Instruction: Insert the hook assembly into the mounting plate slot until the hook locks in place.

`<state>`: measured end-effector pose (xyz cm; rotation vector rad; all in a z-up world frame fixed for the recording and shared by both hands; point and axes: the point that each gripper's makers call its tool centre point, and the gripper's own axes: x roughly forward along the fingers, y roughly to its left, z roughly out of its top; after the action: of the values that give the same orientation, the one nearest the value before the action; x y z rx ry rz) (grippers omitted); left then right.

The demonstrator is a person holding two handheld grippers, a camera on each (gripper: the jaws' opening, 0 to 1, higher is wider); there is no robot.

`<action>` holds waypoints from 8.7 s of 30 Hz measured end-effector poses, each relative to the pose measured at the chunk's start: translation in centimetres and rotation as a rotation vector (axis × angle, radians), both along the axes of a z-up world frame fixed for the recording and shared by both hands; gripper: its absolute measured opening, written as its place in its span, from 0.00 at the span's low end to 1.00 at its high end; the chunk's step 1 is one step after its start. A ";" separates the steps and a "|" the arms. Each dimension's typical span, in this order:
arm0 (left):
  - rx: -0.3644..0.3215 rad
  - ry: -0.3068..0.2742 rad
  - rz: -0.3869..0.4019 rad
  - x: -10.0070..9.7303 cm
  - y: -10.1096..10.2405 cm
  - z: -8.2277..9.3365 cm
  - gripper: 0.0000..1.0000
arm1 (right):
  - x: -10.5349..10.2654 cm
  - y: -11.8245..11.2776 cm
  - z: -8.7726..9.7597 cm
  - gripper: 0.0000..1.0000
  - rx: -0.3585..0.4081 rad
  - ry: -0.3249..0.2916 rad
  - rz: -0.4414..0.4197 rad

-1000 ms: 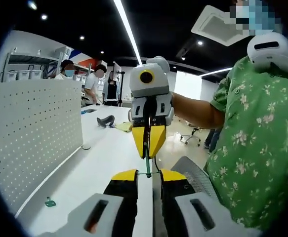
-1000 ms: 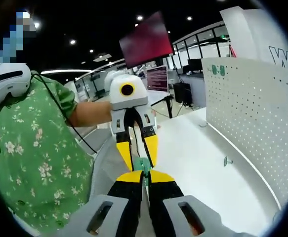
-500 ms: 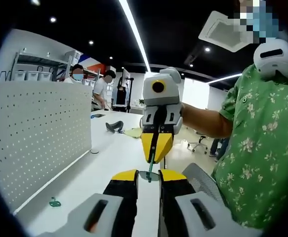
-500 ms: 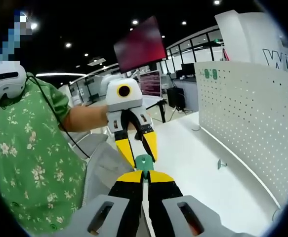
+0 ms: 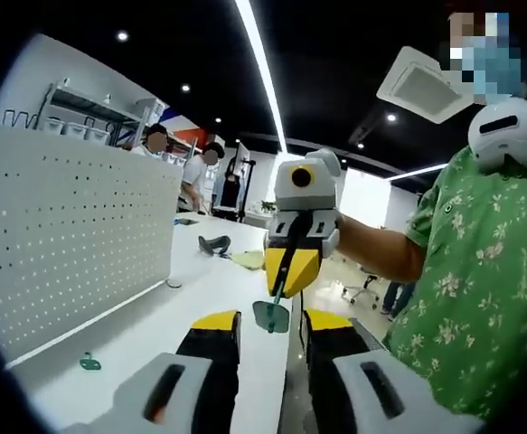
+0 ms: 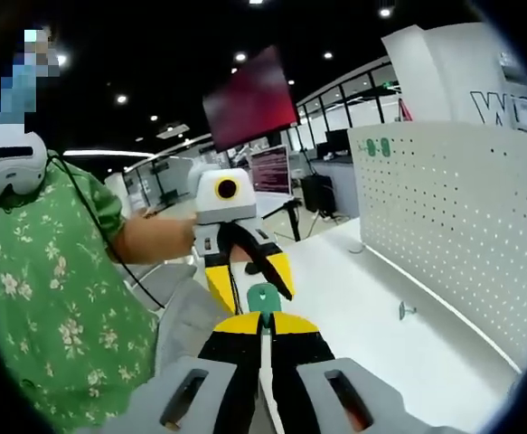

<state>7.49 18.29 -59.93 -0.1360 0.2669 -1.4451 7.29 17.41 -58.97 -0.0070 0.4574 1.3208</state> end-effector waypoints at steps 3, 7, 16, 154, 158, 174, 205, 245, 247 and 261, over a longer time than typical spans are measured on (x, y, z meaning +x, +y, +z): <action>-0.024 0.008 -0.002 -0.1 -0.2 0.3 0.27 | 0.0 0.2 0.2 0.01 0.014 -0.001 -0.002; -0.043 0.016 -0.008 -0.3 -0.5 0.6 0.26 | 0.0 0.2 0.7 0.01 0.051 0.014 -0.001; -0.041 -0.002 -0.009 -0.4 -0.5 0.5 0.17 | -0.4 0.3 1.1 0.01 0.080 0.021 0.002; 0.142 -0.299 0.733 5.6 12.8 -1.2 0.39 | 13.0 8.5 9.4 0.01 0.237 -0.285 -0.693; 0.139 -0.305 0.728 5.3 12.7 -1.4 0.40 | 14.2 8.2 9.9 0.01 0.248 -0.299 -0.734; 0.138 -0.274 0.730 5.5 13.4 -3.2 0.43 | 18.9 7.8 11.3 0.01 0.213 -0.404 -0.865; 0.142 -0.251 0.752 6.5 14.8 -5.5 0.42 | 27.4 8.6 10.1 0.02 0.181 -0.451 -1.012; 0.147 -0.235 0.778 8.0 16.6 -6.8 0.42 | 32.7 10.4 7.7 0.02 0.195 -0.428 -1.090; 0.147 -0.234 0.778 8.0 16.6 -6.9 0.42 | 32.8 10.4 7.7 0.02 0.197 -0.428 -1.093; 0.146 -0.230 0.775 8.1 16.6 -7.2 0.41 | 33.4 10.5 7.5 0.02 0.197 -0.420 -1.112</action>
<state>15.57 34.94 -67.09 0.0475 0.1066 -0.6593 40.66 27.90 -51.45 0.1172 -0.0646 0.2398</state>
